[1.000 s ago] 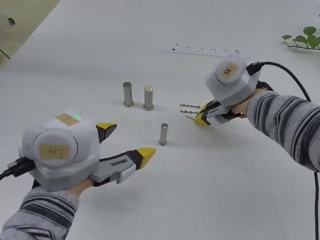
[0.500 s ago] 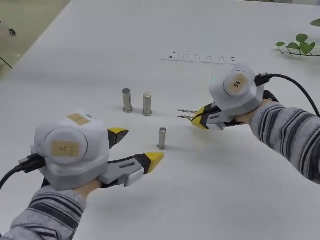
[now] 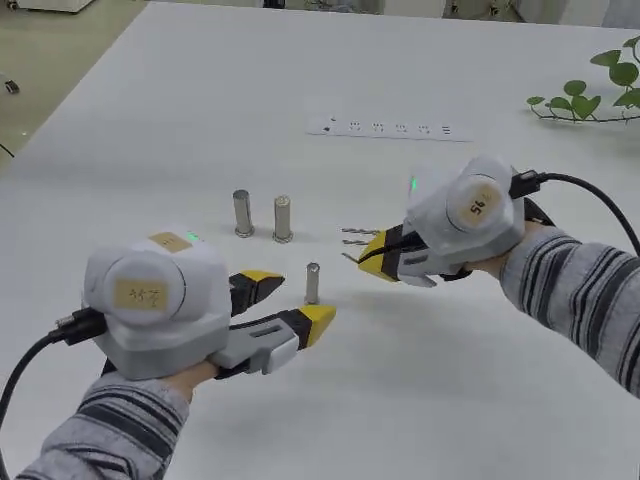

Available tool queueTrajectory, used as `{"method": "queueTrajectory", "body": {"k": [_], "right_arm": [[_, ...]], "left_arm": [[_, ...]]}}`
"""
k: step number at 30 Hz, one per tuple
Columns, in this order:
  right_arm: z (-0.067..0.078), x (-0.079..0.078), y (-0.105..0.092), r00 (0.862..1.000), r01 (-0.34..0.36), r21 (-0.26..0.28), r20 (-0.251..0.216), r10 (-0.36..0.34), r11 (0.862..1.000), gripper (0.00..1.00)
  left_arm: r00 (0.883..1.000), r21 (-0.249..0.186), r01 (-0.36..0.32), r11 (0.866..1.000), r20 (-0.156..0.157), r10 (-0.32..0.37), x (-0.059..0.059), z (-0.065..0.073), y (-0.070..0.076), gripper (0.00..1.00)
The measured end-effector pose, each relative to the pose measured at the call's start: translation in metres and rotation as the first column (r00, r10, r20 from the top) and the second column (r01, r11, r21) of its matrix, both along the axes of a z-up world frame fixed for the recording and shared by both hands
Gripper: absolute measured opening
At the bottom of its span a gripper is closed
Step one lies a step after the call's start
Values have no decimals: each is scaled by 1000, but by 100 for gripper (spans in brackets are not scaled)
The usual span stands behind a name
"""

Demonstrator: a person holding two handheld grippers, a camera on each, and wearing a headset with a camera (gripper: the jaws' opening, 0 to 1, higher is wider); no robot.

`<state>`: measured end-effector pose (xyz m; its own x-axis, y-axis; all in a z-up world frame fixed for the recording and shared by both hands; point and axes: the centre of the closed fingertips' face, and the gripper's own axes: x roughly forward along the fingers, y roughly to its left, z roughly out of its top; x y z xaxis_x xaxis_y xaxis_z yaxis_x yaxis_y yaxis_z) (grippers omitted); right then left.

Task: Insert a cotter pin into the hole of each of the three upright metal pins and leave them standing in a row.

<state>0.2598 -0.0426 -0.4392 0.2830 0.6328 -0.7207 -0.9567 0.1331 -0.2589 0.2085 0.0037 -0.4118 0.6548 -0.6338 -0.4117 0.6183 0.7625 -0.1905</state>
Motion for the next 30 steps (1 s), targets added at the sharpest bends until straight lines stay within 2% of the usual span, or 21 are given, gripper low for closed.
{"method": "queueTrajectory", "body": {"k": [3, 10, 12, 16, 20, 26, 30], "right_arm": [[2, -13, 8, 998, -63, 15, 2, 63, 998, 0], [3, -34, 17, 991, -132, 25, 10, 132, 991, 0], [4, -40, 19, 985, -170, 12, 32, 169, 985, 0], [8, -52, 25, 978, -207, 19, 32, 206, 978, 0], [10, -59, 27, 971, -235, 12, 47, 234, 972, 0], [15, -66, 32, 966, -256, 37, 35, 255, 966, 0], [17, -68, 34, 963, -269, 33, 42, 268, 962, 0]], "left_arm": [[1000, -17, -1, 1000, -14, 1, 0, 0, -1, 30], [999, -22, -2, 1000, -45, 1, -3, -4, -1, 26], [999, -25, -2, 1000, -51, 0, -4, -6, -1, 25], [997, -61, -5, 998, -74, 0, -6, -6, -3, 21], [996, -98, 1, 995, -92, -10, -10, -5, -6, 14], [994, -154, 0, 988, -107, -17, -13, -2, -9, 3], [993, -165, -1, 986, -116, -18, -14, -2, -9, 0]]}}
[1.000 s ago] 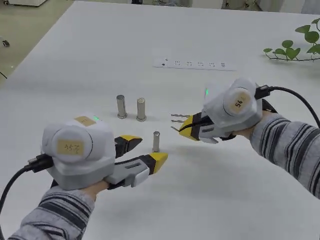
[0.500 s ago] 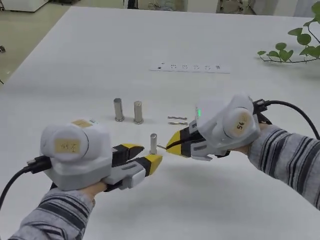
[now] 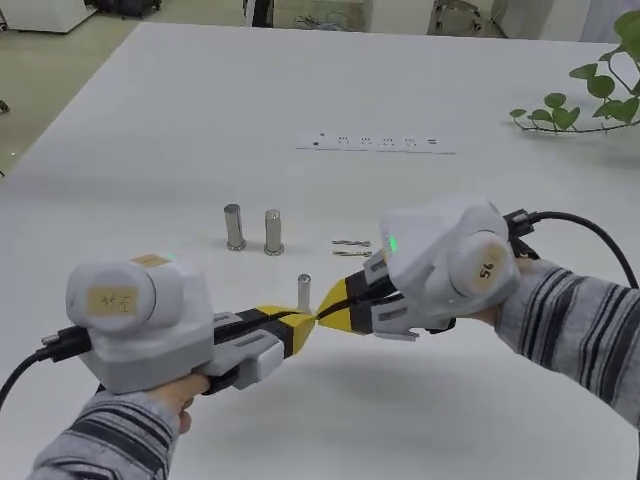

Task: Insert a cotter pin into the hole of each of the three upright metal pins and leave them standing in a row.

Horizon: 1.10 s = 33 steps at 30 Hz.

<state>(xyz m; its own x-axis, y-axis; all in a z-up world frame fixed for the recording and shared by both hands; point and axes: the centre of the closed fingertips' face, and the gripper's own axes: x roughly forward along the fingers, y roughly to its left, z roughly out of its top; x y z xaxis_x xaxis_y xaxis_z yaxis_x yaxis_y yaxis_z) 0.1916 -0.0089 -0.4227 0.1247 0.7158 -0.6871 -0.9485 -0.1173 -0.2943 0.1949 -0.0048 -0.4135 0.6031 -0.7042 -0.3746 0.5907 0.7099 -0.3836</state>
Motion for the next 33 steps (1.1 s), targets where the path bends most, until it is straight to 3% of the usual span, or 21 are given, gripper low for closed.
{"method": "queueTrajectory", "body": {"k": [15, 19, 23, 30, 33], "right_arm": [[-2, -5, 1, 1000, -19, -18, 20, 20, 1000, 0], [0, -4, 0, 1000, -6, -10, 14, 6, 1000, 0], [-1, 0, -3, 1000, 4, -19, 26, -4, 1000, 0], [-1, -2, -5, 999, -6, -29, 37, 7, 1000, 0], [-2, -4, -5, 998, -18, -36, 52, 19, 999, 0]], "left_arm": [[1000, -28, 11, 1000, -25, -11, -4, 0, -2, 0], [999, -4, 40, 999, -2, -40, -6, 1, -2, 0], [997, 48, 76, 996, 15, -77, -10, -2, -3, 0], [996, 50, 89, 995, 24, -90, -12, 1, -4, 0], [995, 28, 98, 995, 29, -99, -13, 4, -7, 0]]}}
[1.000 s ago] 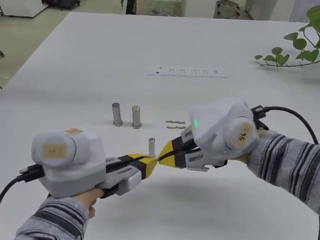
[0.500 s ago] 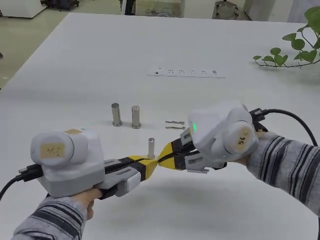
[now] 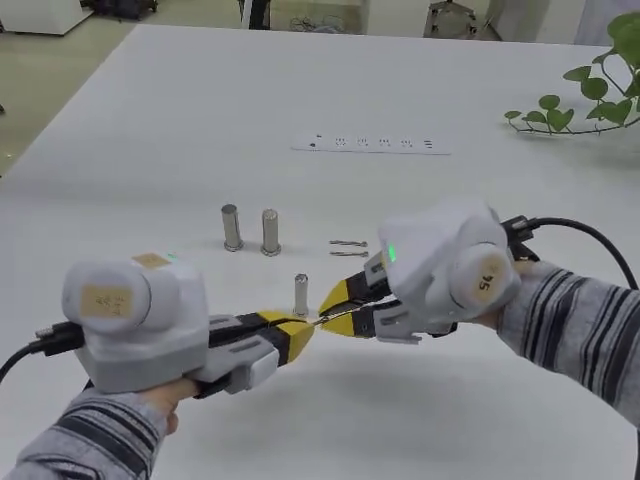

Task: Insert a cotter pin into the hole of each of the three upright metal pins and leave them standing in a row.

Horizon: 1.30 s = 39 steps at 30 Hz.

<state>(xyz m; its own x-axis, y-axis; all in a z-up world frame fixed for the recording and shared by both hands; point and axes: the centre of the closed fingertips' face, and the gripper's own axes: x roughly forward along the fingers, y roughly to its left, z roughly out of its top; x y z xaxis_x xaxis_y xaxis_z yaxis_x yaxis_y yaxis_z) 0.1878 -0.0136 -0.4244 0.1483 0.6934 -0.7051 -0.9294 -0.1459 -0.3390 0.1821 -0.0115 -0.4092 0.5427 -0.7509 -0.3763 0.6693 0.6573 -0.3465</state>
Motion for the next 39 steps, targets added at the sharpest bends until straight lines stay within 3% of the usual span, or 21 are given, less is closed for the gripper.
{"method": "queueTrajectory", "body": {"k": [3, 11, 19, 25, 30, 36, 39], "right_arm": [[-2, -1, 0, 1000, -11, -11, 5, 11, 1000, 0], [-3, -2, 0, 999, -33, -35, 38, 34, 999, 0], [-5, 0, 1, 996, -40, -59, 72, 44, 997, 0], [-9, 6, -2, 996, -8, -79, 87, 15, 997, 0], [-13, 13, -7, 997, 48, -90, 66, -42, 995, 0], [-18, 26, -14, 993, 111, -111, 61, -105, 988, 0], [-20, 32, -15, 989, 145, -111, 54, -140, 983, 0]], "left_arm": [[1000, 0, 18, 1000, 15, -18, -1, 2, -2, 0], [1000, 13, 25, 1000, 5, -25, -1, 0, 0, 0], [1000, 33, 14, 999, 20, -15, 2, -1, 0, 0], [999, 58, 10, 998, 32, -12, 4, -4, 2, 1], [998, 87, -1, 996, 65, -5, 9, -6, 5, 8], [991, 162, -57, 985, 132, 36, 23, -13, 13, 15], [988, 194, -73, 978, 151, 44, 28, -17, 15, 17]]}}
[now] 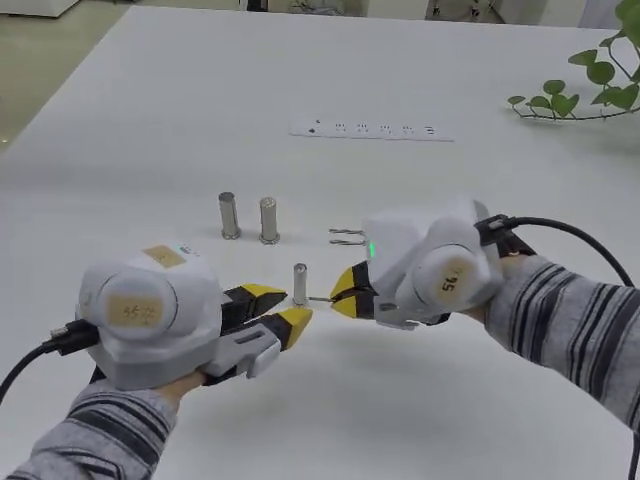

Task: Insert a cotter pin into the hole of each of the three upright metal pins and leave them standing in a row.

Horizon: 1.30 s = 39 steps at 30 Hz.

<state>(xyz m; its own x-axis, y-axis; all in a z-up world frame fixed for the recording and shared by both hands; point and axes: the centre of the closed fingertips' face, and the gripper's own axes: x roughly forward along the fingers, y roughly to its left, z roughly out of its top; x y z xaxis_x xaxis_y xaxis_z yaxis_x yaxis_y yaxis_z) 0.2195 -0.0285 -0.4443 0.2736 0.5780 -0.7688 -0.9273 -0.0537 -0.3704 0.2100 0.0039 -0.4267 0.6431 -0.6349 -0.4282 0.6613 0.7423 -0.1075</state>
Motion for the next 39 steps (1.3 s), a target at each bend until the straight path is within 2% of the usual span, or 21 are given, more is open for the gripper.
{"method": "queueTrajectory", "body": {"k": [5, 13, 21, 23, 32, 35, 39], "right_arm": [[-4, 10, -3, 998, 59, -13, -6, -59, 998, 0], [-11, 29, -10, 988, 154, -24, -18, -154, 988, 0], [-16, 39, -10, 987, 160, -36, -8, -160, 986, 0], [-17, 41, -9, 988, 157, -38, -3, -157, 987, 0], [-21, 45, -5, 990, 138, -47, -1, -138, 989, 0], [-21, 45, -3, 991, 136, -44, -2, -136, 990, 0], [-20, 44, -1, 992, 129, -43, 1, -129, 991, 0]], "left_arm": [[1000, 19, -25, 1000, 4, 25, 10, -7, 1, 15], [998, 54, -69, 996, 1, 70, 26, -19, 2, 16], [993, 68, -115, 991, -8, 116, 38, -29, 1, 17], [992, 61, -119, 991, -24, 120, 39, -32, 0, 16], [988, 67, -146, 987, -31, 149, 47, -41, -5, 15], [989, 68, -142, 988, -24, 144, 47, -42, -9, 16], [987, 80, -155, 985, -34, 158, 48, -47, -11, 15]]}}
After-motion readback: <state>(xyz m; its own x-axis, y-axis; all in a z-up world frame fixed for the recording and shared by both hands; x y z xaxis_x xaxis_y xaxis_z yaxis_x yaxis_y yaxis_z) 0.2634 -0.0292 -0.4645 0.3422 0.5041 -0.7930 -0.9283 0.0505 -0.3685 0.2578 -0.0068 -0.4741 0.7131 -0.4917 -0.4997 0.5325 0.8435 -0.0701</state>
